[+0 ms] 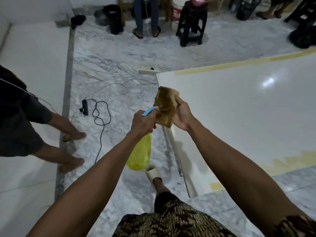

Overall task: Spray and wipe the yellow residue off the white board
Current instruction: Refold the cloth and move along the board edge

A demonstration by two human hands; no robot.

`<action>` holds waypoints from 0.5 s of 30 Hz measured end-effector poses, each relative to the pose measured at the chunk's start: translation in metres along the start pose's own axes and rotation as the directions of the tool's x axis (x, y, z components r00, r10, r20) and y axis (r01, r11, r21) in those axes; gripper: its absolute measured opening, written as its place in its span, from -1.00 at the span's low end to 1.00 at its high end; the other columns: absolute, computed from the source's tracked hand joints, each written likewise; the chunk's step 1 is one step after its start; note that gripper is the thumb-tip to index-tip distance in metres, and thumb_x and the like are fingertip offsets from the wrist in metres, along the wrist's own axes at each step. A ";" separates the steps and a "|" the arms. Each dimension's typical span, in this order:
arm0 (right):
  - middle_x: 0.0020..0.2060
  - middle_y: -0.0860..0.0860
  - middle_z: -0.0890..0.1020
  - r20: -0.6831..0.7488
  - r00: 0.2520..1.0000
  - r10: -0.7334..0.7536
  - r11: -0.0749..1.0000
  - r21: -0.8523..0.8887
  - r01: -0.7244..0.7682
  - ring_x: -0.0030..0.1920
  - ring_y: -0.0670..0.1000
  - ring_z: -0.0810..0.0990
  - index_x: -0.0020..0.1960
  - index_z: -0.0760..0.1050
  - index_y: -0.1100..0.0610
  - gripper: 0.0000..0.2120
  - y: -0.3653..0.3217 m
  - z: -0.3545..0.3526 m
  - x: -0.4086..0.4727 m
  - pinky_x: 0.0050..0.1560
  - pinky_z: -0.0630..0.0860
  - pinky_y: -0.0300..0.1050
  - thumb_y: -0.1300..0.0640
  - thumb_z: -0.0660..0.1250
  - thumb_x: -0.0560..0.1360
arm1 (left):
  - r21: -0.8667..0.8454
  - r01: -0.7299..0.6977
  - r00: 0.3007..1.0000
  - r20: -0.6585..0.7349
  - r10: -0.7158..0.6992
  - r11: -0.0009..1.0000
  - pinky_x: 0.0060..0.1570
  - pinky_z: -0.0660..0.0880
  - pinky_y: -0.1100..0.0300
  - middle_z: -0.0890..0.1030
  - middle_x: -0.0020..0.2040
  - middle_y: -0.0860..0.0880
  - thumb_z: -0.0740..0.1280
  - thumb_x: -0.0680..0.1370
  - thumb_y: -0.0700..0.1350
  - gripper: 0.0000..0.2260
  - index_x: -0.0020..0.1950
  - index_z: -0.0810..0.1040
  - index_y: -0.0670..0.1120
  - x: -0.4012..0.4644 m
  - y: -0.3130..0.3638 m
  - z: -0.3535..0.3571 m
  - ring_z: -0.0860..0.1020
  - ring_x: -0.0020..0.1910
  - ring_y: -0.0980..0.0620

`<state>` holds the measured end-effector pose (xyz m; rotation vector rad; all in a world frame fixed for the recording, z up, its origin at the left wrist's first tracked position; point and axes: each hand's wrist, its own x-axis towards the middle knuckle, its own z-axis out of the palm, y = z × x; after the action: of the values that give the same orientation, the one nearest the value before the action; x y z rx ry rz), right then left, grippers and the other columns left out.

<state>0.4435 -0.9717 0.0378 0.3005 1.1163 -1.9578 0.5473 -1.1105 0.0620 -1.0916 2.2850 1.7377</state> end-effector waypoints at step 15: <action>0.02 0.07 0.67 -0.269 0.942 -0.201 0.743 -0.669 -0.032 0.07 0.14 0.67 0.24 0.52 0.21 -0.47 -0.097 0.008 0.206 0.17 0.61 -0.03 -0.20 0.06 0.66 | 0.003 0.038 0.999 -0.033 -0.038 0.999 -0.52 0.46 0.30 0.71 -0.28 -0.17 0.38 0.64 0.21 -0.49 -0.20 0.66 -0.24 0.162 0.066 -0.024 0.57 -0.57 0.14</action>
<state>0.2435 -1.0669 -0.0158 0.1794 2.0020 -1.4699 0.3979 -1.2034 0.0509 -1.1633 2.2694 1.7144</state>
